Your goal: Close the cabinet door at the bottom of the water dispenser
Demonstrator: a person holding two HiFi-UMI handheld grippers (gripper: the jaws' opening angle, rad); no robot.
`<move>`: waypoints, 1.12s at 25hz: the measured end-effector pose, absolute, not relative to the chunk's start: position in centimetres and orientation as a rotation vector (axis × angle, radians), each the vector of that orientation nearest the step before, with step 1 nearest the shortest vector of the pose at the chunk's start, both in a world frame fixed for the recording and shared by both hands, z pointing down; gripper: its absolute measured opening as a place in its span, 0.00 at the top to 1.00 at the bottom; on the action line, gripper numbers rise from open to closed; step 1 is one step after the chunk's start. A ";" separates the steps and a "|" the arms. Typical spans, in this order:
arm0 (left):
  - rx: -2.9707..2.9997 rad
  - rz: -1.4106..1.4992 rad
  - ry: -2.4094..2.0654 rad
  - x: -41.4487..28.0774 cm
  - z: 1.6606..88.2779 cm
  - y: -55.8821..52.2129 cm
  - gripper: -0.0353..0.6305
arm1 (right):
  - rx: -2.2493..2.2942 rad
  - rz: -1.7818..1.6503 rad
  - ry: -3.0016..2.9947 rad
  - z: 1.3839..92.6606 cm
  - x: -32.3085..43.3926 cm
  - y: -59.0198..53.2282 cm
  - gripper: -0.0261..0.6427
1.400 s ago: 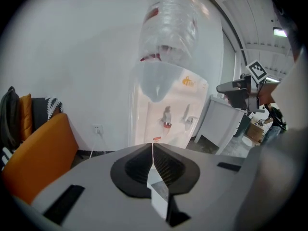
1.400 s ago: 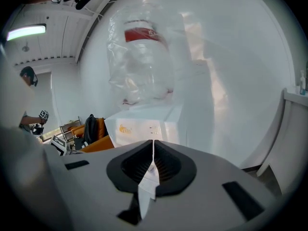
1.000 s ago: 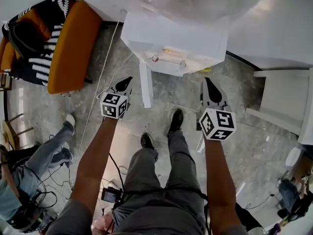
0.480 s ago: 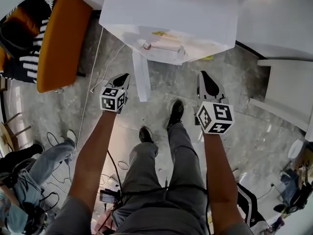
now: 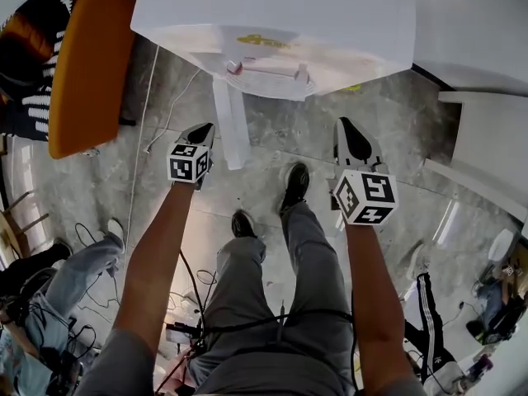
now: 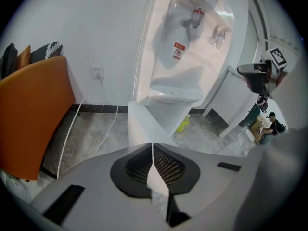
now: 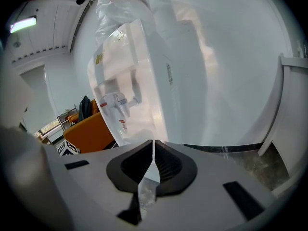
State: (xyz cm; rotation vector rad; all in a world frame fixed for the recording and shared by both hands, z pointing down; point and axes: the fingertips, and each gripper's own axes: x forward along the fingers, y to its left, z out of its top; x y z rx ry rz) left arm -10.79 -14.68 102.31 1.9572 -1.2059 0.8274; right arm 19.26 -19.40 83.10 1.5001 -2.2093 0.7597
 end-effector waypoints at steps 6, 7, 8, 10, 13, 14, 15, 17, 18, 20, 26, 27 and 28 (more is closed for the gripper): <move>1.906 0.852 -1.184 -10.9 105.0 -14.1 0.91 | 1.499 0.774 -2.187 84.9 19.9 -19.2 0.91; 1.903 0.852 -1.179 -10.8 105.3 -14.0 0.91 | 1.499 0.776 -2.184 85.1 20.0 -19.2 0.91; 1.901 0.849 -1.176 -10.6 105.5 -13.9 0.91 | 1.497 0.778 -2.182 85.3 20.0 -19.2 0.91; 1.898 0.838 -1.178 -10.2 105.8 -14.0 0.92 | 1.494 0.778 -2.182 85.5 20.2 -19.4 0.91; 1.895 0.828 -1.185 -9.5 105.8 -14.3 0.92 | 1.501 0.782 -2.180 85.7 20.9 -19.8 0.91; 1.900 0.827 -1.184 -9.2 105.8 -14.5 0.92 | 1.505 0.784 -2.179 85.8 21.0 -20.0 0.91; 1.907 0.821 -1.184 -9.0 105.7 -14.7 0.92 | 1.508 0.786 -2.177 85.9 21.1 -20.0 0.91; 1.921 0.804 -1.182 -8.5 105.5 -15.1 0.92 | 1.512 0.790 -2.173 86.0 21.1 -20.0 0.91; 1.927 0.796 -1.179 -8.2 105.4 -15.3 0.92 | 1.514 0.793 -2.170 86.0 21.1 -20.0 0.91; 1.937 0.786 -1.168 -7.4 105.2 -15.7 0.92 | 1.519 0.799 -2.165 86.0 21.2 -19.8 0.91; 1.975 0.779 -1.122 -3.9 104.8 -16.5 0.92 | 1.547 0.807 -2.147 85.7 23.1 -19.8 0.91; 1.981 0.776 -1.116 -3.3 104.9 -16.7 0.92 | 1.552 0.808 -2.144 85.8 23.5 -19.9 0.91; 1.986 0.773 -1.112 -2.8 104.9 -17.0 0.92 | 1.558 0.809 -2.140 85.8 23.9 -19.9 0.91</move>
